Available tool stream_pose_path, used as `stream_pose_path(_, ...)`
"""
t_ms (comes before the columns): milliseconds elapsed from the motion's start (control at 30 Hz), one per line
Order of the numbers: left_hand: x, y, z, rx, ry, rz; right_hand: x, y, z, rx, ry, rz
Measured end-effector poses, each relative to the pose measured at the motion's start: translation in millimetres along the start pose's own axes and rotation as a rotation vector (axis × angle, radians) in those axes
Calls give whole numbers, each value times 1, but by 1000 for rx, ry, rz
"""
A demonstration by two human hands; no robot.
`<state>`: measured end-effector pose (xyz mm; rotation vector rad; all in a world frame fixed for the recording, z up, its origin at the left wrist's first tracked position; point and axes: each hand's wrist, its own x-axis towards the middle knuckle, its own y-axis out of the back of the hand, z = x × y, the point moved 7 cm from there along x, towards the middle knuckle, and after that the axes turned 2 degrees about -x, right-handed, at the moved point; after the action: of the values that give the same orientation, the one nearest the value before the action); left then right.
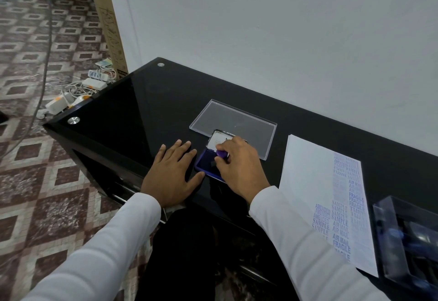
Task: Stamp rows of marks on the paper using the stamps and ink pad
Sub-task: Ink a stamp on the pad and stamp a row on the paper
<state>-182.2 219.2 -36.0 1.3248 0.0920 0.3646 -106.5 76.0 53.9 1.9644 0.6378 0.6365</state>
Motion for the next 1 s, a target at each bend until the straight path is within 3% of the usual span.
stream_pose_path(1000, 0, -1, -1, -16, -19, 17, 2, -1, -1, -59, 14, -39)
